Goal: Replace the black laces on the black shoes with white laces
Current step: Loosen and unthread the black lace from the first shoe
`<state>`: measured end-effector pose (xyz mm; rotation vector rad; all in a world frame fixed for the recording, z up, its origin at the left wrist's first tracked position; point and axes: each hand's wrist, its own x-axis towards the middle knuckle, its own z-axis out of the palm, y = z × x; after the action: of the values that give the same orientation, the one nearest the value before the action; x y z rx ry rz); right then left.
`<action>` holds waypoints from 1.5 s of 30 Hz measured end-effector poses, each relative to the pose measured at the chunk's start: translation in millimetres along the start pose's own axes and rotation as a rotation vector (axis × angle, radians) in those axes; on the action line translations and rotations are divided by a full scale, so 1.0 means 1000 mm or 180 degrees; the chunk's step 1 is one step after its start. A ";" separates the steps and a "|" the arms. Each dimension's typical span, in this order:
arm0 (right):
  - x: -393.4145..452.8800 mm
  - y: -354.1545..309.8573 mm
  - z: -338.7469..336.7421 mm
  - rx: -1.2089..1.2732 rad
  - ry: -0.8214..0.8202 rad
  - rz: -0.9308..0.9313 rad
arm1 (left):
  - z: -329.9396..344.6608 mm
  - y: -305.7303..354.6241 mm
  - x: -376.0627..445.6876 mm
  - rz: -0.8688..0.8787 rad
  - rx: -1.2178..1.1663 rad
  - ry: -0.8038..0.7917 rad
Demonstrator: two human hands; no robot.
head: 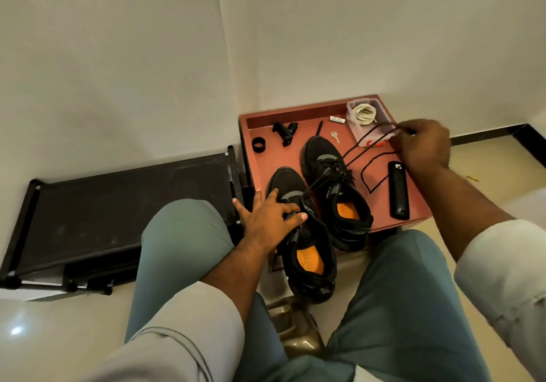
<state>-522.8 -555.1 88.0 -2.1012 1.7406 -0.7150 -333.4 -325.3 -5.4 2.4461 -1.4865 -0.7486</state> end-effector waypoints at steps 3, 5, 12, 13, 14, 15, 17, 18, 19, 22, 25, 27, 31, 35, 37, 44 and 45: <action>-0.037 -0.012 0.024 -0.1458 -0.0657 -0.1072 | 0.000 0.001 0.001 0.0064 0.0095 -0.0005; -0.068 -0.029 0.045 -0.1742 -0.1129 -0.1832 | 0.001 0.002 0.003 0.0142 0.0177 -0.0033; -0.101 -0.053 0.102 -0.1971 -0.2313 -0.2125 | -0.009 0.000 0.009 0.0333 0.0540 -0.0291; -0.097 -0.055 0.100 -0.2012 -0.2260 -0.2177 | -0.010 -0.001 0.009 0.0328 0.0593 -0.0300; -0.092 -0.055 0.096 -0.2068 -0.2265 -0.2207 | -0.010 -0.001 0.010 0.0315 0.0634 -0.0307; -0.087 -0.054 0.092 -0.2096 -0.2287 -0.2213 | -0.011 0.000 0.011 0.0299 0.0660 -0.0309; -0.074 -0.050 0.079 -0.1938 -0.2172 -0.2131 | -0.012 0.003 0.013 0.0262 0.0659 -0.0291; -0.066 -0.046 0.070 -0.1790 -0.2036 -0.2052 | -0.013 0.003 0.015 0.0248 0.0637 -0.0262; -0.057 -0.042 0.061 -0.1500 -0.1824 -0.1851 | -0.017 0.003 0.017 0.0236 0.0616 -0.0224; -0.016 -0.033 0.020 -0.0286 -0.0829 -0.1000 | -0.030 0.003 0.028 0.0114 0.0501 -0.0217; 0.018 -0.031 -0.008 -0.0257 -0.0440 -0.1041 | -0.036 0.008 0.035 0.0084 0.0535 -0.0287; 0.028 -0.028 -0.014 -0.0388 -0.0645 -0.1088 | -0.036 0.012 0.038 0.0091 0.0573 -0.0285; 0.039 -0.003 -0.014 -0.0382 -0.0683 -0.0750 | -0.039 0.020 0.044 -0.0018 0.0695 -0.0189; 0.029 0.018 -0.006 -0.0255 -0.0877 -0.0323 | -0.036 0.037 0.031 -0.0385 0.0154 -0.0040; 0.012 0.025 0.004 -0.0181 -0.1039 -0.0335 | -0.026 0.040 0.021 -0.0474 -0.0087 -0.0342; -0.070 0.037 0.048 0.0413 -0.1755 0.0133 | -0.007 0.036 0.019 -0.0276 -0.0003 0.0152; -0.081 0.039 0.052 0.0554 -0.1847 0.0211 | -0.009 0.036 0.021 -0.0255 0.0111 0.0208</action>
<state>-535.8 -487.7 9.7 -1.8726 1.3626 -0.1917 -348.5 -362.2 10.0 2.5435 -1.3974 -0.6556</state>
